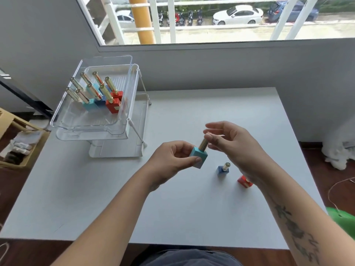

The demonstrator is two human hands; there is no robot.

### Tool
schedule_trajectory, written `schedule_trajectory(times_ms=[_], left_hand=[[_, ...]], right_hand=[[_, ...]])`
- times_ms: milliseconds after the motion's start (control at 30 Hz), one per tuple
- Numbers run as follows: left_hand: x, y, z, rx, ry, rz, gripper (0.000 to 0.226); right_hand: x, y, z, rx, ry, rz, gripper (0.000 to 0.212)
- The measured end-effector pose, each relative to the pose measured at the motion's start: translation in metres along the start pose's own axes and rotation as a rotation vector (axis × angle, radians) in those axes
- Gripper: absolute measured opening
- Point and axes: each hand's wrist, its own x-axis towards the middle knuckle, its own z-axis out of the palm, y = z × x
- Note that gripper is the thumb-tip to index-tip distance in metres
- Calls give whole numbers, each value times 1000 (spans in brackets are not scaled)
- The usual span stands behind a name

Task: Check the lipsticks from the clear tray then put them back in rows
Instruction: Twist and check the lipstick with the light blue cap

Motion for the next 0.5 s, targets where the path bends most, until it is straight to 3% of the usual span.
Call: schedule_trajectory(times_ms=[133,267,367,500], left_hand=[[0,0,0,10,10,0,17],[-1,-1,2,-1,6,-3,17],[-1,1,2,-20,18,15,17],[1,3,-1,-28,20,26,18]], right_hand=[[-2,1,-6,44,-109,-5,22],[-2,3,-1,45,-11,-10,7],[0,4,0,31,31,-17,19],[2,0,-2,96,-94,-50,24]])
